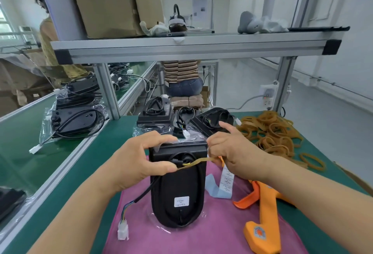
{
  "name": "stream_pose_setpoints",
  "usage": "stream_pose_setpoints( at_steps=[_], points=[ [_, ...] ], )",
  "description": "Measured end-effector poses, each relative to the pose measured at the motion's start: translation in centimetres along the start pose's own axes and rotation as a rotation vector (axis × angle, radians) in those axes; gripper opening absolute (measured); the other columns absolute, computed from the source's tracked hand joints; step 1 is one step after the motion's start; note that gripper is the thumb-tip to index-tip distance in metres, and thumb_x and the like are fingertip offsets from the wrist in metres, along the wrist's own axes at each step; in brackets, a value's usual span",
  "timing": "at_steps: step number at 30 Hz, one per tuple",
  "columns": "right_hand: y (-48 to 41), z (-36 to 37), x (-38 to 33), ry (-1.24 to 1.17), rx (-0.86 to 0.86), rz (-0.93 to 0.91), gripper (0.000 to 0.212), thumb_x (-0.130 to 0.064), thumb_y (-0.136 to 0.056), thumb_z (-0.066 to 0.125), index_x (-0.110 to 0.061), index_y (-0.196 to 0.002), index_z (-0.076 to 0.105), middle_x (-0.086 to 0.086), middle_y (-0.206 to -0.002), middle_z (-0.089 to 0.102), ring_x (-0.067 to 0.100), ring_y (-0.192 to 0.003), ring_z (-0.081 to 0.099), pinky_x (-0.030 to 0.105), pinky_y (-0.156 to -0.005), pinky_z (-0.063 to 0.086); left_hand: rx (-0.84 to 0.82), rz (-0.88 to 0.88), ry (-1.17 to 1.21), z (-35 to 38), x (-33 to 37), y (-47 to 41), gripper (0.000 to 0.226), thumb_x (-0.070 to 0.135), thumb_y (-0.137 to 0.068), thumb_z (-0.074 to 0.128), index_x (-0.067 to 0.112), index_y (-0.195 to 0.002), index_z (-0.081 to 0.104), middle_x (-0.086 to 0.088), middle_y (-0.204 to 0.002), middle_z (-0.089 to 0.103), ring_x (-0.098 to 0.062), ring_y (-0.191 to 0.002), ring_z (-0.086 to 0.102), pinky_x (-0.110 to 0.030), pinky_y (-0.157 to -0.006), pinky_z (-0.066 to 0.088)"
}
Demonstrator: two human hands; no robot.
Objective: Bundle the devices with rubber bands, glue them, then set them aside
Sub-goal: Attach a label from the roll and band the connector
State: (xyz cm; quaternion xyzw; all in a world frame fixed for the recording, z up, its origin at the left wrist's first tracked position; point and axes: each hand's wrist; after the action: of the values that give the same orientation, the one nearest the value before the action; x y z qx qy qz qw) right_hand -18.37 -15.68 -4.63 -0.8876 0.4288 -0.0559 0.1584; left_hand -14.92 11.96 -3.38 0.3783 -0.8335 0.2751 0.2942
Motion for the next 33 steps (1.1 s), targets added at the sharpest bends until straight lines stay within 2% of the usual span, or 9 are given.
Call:
stream_pose_setpoints(
  at_steps=[5,9,11,15,21,24,27,29,33],
  points=[
    [-0.1,-0.6,-1.5,-0.011,0.023,0.001,0.033,0.01,-0.065,0.054,-0.021,-0.07,0.063,-0.018,-0.082,0.051,0.014,-0.108,0.057,0.054,-0.118,0.017,0.003,-0.006,0.035,-0.3,-0.5,0.5,0.057,0.053,-0.057,0.077,0.053,-0.113,0.065,0.008,-0.108,0.066,-0.01,-0.107,0.061,-0.039,-0.103,0.044],
    [0.6,-0.6,-2.6,0.071,0.019,-0.037,0.036,0.004,-0.067,0.053,-0.021,-0.083,0.072,-0.009,-0.093,0.064,0.014,-0.11,0.057,0.047,-0.118,0.017,0.016,-0.008,0.101,-0.5,-0.8,1.0,0.059,0.05,-0.056,0.079,0.053,-0.113,0.065,0.01,-0.108,0.067,-0.008,-0.107,0.062,-0.028,-0.1,0.045],
    [0.4,-0.6,-2.7,-0.011,0.065,-0.025,0.039,0.009,-0.067,0.053,-0.017,-0.085,0.076,-0.007,-0.094,0.067,0.016,-0.106,0.06,0.043,-0.112,0.031,0.018,-0.012,0.118,-0.6,-0.9,1.2,0.059,0.05,-0.055,0.079,0.052,-0.113,0.066,0.011,-0.108,0.068,-0.006,-0.106,0.063,-0.025,-0.098,0.044],
    [0.1,-0.1,-3.6,-0.45,0.25,0.184,0.04,0.022,-0.069,0.051,-0.005,-0.081,0.077,0.0,-0.092,0.071,0.008,-0.088,0.065,0.016,-0.082,0.047,0.018,-0.017,0.141,-0.8,-1.2,1.5,0.059,0.049,-0.056,0.08,0.051,-0.113,0.066,0.011,-0.111,0.068,-0.005,-0.108,0.063,-0.023,-0.096,0.044],
    [-1.5,0.5,-4.5,-0.571,0.756,0.469,0.026,0.013,-0.082,0.065,-0.012,-0.08,0.073,0.002,-0.091,0.062,0.008,-0.084,0.06,0.018,-0.073,0.05,0.056,-0.043,0.156,-1.1,-1.9,2.0,0.059,0.049,-0.056,0.081,0.048,-0.114,0.068,0.011,-0.114,0.067,-0.006,-0.11,0.063,-0.029,-0.1,0.046],
    [-2.6,-0.9,-5.1,-0.535,0.519,0.401,0.025,-0.009,-0.083,0.073,-0.02,-0.106,0.069,-0.005,-0.108,0.056,0.002,-0.101,0.055,0.014,-0.084,0.046,0.053,-0.043,0.183,-0.9,-2.1,2.1,0.059,0.049,-0.056,0.081,0.048,-0.114,0.067,0.01,-0.112,0.067,-0.007,-0.108,0.063,-0.029,-0.1,0.046],
    [-4.2,-1.4,-6.3,-0.48,0.009,0.29,0.089,-0.049,-0.071,0.082,-0.035,-0.146,0.037,-0.021,-0.142,0.039,-0.008,-0.129,0.036,0.014,-0.106,0.031,0.047,-0.028,0.186,-0.6,-1.8,1.8,0.06,0.05,-0.057,0.081,0.048,-0.115,0.066,0.012,-0.11,0.066,-0.006,-0.106,0.062,-0.026,-0.095,0.046],
    [-5.3,-1.4,-6.5,-0.373,-0.15,0.263,0.114,-0.06,-0.061,0.084,-0.036,-0.153,0.021,-0.02,-0.15,0.034,-0.002,-0.135,0.031,0.022,-0.112,0.029,0.058,-0.037,0.172,-0.4,-1.8,1.8,0.062,0.051,-0.057,0.081,0.047,-0.117,0.066,0.012,-0.109,0.066,-0.006,-0.106,0.062,-0.028,-0.096,0.047],
    [-6.1,-1.1,-6.5,-0.285,-0.142,0.256,0.095,-0.056,-0.06,0.086,-0.034,-0.142,0.042,-0.017,-0.128,0.054,0.004,-0.118,0.046,0.024,-0.099,0.039,0.096,-0.056,0.325,-0.2,-2.5,2.3,0.062,0.043,-0.061,0.081,0.04,-0.12,0.067,0.008,-0.117,0.069,-0.013,-0.112,0.065,-0.029,-0.098,0.051]
  ],
)
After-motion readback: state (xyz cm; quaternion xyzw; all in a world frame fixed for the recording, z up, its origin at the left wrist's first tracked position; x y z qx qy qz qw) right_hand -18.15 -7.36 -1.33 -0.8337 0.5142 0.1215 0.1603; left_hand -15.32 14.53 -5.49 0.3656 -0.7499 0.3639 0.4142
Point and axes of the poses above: each hand's wrist, its own y-axis away from the middle knuckle, its own z-axis out of the palm, x = y × z
